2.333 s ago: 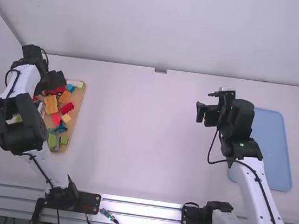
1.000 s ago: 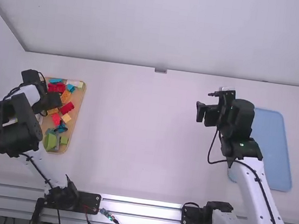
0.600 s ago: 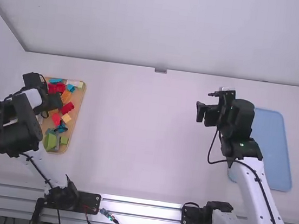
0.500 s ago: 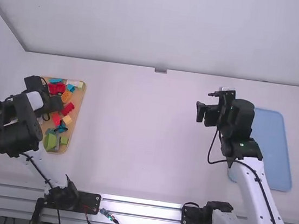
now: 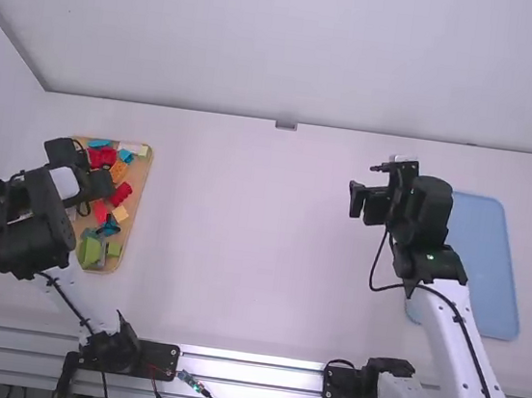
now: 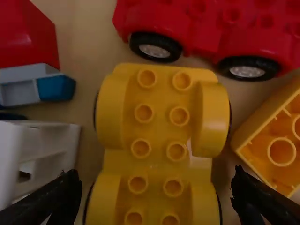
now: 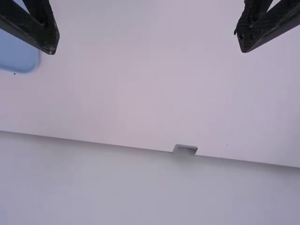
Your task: Assemble lego blocks to make yellow taxi
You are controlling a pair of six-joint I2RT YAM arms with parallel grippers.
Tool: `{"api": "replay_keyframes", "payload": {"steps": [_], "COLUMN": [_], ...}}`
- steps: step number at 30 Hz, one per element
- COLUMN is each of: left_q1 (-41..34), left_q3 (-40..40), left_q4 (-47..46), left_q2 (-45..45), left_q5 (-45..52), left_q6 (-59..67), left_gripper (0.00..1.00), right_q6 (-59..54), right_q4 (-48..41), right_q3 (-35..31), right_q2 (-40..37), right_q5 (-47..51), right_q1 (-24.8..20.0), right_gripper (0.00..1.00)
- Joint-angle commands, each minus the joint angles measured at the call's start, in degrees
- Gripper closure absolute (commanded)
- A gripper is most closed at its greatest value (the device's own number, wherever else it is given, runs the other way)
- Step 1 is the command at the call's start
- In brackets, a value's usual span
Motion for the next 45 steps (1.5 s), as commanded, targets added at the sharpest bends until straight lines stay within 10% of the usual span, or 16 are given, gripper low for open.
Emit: {"api": "replay_keyframes", "payload": {"steps": [1, 14, 22, 24, 33, 45], "left_q1": [-0.2, -0.2, -0.2, -0.2, -5.8, -38.5], "left_q3": [-1.1, -1.3, 2.6, 4.1, 0.7, -12.1], "left_q4": [0.0, 0.5, -3.5, -5.8, -6.0, -5.4], "left_q2": [0.1, 0.0, -0.6, -2.2, -13.8, -27.0], "left_q5": [1.7, 1.6, 1.7, 1.5, 1.8, 2.5], "left_q6": [0.3, 0.3, -2.0, -4.2, -4.3, 26.8], "left_gripper": [0.15, 0.42, 0.72, 0.94, 0.98, 0.98], "right_q6": [0.1, 0.1, 0.1, 0.1, 0.3, 1.6], "right_q4": [0.0, -0.2, -0.1, -0.1, -0.2, -1.2], "right_q3": [2.3, 2.3, 2.3, 2.3, 2.3, 2.3], "right_q2": [0.4, 0.4, 0.4, 0.4, 0.4, 0.3], "right_q5": [-0.1, -0.2, -0.2, -0.2, -0.3, -0.3], "right_q1": [0.3, 0.3, 0.3, 0.3, 0.3, 0.3], "right_gripper": [0.00, 0.00, 0.00, 0.00, 0.00, 0.00]}}
